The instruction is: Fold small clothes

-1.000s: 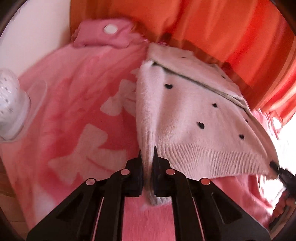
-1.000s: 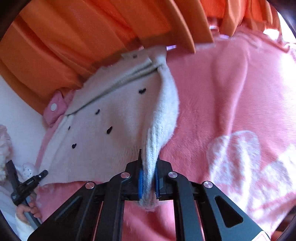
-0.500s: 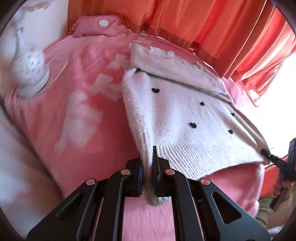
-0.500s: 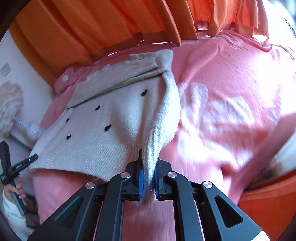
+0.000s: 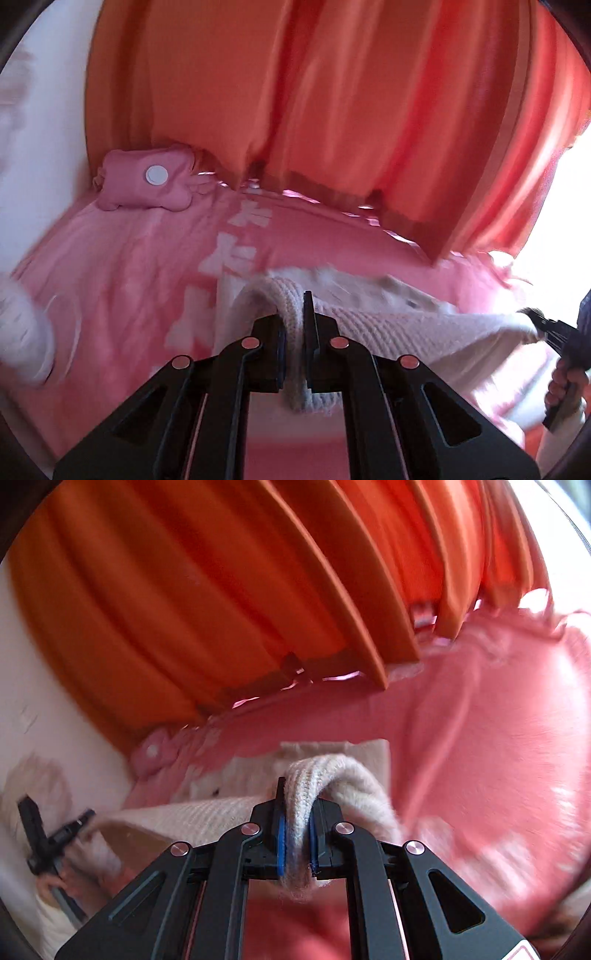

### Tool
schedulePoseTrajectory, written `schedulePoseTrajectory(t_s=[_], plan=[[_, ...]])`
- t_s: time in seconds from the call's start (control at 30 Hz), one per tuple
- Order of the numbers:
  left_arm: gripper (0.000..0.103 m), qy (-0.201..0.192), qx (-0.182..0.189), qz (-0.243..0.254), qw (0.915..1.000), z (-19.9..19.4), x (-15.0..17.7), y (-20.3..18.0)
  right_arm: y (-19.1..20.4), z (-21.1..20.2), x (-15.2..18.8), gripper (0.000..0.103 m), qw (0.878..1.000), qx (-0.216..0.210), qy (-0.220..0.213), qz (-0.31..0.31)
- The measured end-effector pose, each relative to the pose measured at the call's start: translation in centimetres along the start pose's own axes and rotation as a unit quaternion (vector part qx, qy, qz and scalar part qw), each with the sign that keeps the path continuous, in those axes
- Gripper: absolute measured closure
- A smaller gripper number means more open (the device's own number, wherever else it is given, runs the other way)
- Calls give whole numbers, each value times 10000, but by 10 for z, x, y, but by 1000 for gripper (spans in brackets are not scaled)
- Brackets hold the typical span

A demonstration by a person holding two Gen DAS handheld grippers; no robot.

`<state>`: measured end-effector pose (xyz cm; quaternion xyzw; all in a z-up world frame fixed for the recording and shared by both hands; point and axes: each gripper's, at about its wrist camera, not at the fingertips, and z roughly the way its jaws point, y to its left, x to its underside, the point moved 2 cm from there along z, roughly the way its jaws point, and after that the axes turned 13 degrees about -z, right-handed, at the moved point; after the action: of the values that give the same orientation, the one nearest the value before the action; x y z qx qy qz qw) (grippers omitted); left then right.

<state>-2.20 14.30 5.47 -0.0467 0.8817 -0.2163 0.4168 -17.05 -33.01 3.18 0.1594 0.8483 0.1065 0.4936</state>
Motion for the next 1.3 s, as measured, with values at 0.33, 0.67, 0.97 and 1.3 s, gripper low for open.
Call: schedulePoseTrajectory(t_s=[0.33,0.67,0.97,1.3], plan=[[79,470,-164,-873,9949,159,1,46,-47,121,-9,73,9952,46,-22,980],[30,565,-698,-292,9955,164,6,48,-43,137,6,40,9966,423,519,487],[97,545,-127,-739,9957,157,2,41,-11,116,4,98,9988,406,-102,-265],[96,845,-782,-856,9897,178,12,65,-36,129,16,98,9937,1037,390,-186]])
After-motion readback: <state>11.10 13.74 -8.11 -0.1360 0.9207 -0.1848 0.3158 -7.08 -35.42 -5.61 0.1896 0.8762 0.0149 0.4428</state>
